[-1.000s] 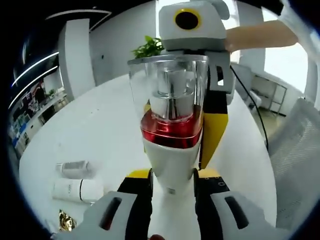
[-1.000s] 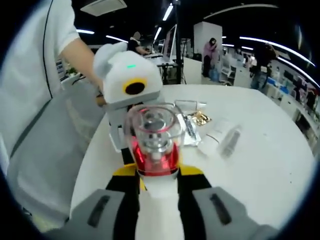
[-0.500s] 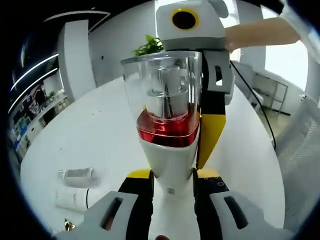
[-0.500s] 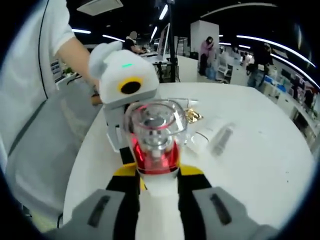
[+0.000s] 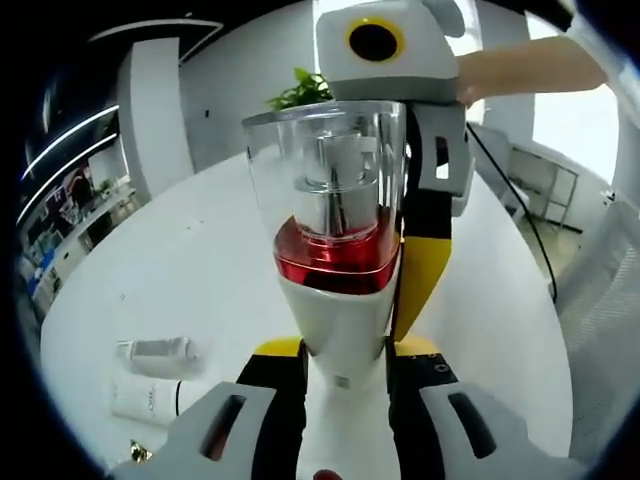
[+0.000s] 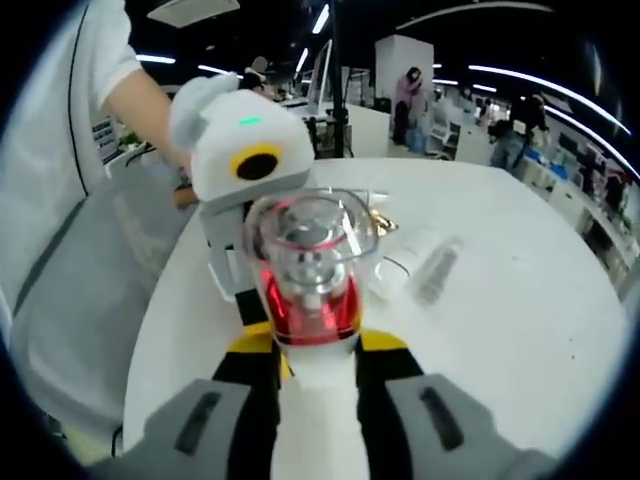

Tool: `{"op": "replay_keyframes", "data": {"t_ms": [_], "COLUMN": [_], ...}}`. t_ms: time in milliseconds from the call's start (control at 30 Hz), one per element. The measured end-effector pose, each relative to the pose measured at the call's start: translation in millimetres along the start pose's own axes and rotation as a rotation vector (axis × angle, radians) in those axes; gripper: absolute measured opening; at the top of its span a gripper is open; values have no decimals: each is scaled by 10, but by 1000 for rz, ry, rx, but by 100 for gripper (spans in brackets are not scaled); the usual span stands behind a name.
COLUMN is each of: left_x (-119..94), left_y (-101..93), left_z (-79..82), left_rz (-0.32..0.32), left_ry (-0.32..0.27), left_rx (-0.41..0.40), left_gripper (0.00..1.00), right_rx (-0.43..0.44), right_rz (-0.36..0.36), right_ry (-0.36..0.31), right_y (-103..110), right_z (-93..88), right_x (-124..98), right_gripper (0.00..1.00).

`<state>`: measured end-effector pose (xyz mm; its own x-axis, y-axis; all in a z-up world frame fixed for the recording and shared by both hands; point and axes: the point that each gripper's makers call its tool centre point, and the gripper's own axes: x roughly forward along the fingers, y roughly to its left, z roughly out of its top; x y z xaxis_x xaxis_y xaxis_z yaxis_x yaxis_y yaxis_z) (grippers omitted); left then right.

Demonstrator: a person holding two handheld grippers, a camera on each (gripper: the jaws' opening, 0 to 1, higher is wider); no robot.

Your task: Arrange the skincare products in the storage area until every visible bottle or jar stands upright without overlapping.

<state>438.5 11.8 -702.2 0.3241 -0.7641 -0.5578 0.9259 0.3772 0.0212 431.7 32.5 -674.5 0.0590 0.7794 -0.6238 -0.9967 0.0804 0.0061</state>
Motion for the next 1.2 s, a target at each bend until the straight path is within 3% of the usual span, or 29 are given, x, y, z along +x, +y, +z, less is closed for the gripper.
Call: {"op": "replay_keyframes", "data": {"t_ms": [167, 500, 733, 1200], "left_x": [-1, -93, -210, -547], "left_y": [-41, -60, -67, -122], "left_z": [-20, -126, -161, -340], "left_rz": [-14, -6, 24, 111], "left_ry": [14, 49, 39, 31], "left_rx": [-3, -31, -79, -203], "left_gripper": [32, 44, 59, 70], "right_rx": [26, 76, 115, 252], "right_rz": [-23, -80, -111, -285], "right_ry": [-2, -16, -22, -109], "right_y": [-22, 28, 131, 264], "right_z": [-4, -33, -65, -107], "right_x": [-18, -68, -57, -152], "right_gripper": [31, 48, 57, 71]}}
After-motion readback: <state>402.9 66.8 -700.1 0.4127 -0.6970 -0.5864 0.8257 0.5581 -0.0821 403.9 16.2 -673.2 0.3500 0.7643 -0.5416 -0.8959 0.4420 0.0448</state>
